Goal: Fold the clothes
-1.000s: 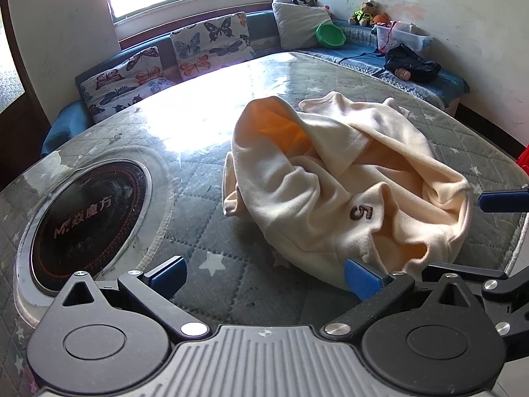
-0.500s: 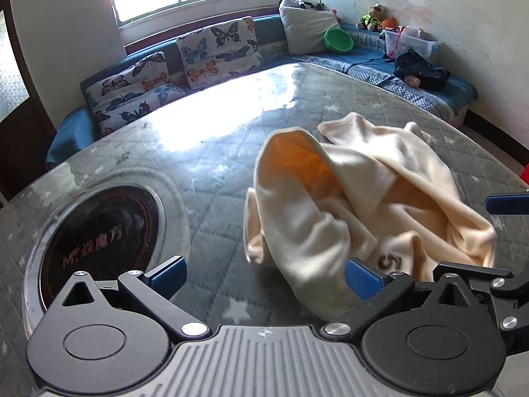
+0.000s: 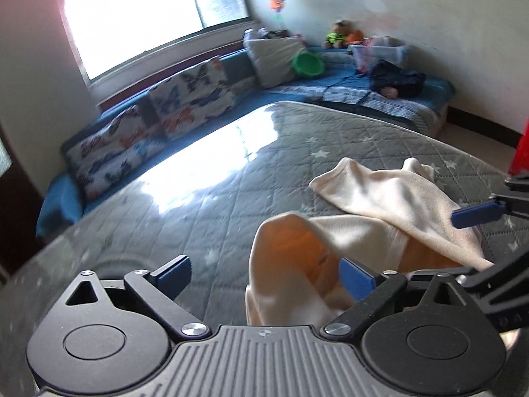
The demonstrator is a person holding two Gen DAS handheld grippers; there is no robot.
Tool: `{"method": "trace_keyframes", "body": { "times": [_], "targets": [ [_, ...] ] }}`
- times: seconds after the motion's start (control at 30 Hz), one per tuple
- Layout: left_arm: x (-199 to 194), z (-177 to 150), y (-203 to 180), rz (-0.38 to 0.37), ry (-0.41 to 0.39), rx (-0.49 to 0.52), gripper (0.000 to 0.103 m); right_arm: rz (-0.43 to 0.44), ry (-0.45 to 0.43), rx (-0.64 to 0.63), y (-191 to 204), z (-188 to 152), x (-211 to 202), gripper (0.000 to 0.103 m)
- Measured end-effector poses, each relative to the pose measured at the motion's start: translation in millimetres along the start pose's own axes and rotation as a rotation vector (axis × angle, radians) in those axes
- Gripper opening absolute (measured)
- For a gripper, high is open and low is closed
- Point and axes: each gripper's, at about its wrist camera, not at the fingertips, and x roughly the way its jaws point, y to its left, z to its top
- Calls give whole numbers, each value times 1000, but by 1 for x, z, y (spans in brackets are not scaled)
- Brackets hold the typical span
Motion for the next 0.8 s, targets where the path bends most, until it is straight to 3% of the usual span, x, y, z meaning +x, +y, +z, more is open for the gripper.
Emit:
{"method": "trace_keyframes", "body": {
  "times": [0.23,0.33,0.4,0.47,0.57,0.67,0.8],
  "targets": [
    [23,10,-4,-45,-9,62,92,-2,23,11,-11,6,17,60],
    [34,12,-3,-68,7,72,76,-6,29,13,-12,9,23,55],
    [41,12,-1,-99,24,67,50,3,29,17,-15,9,25,50],
    [45,10,2,-124,36,66,32,7,25,20,-16,10,27,45],
    [46,7,3,-149,37,72,16,8,22,28,-20,10,28,40],
    [44,7,2,-162,25,80,14,12,17,38,-24,11,28,34],
    [42,5,1,-164,18,92,23,7,17,32,-24,12,29,31]
  ]
}}
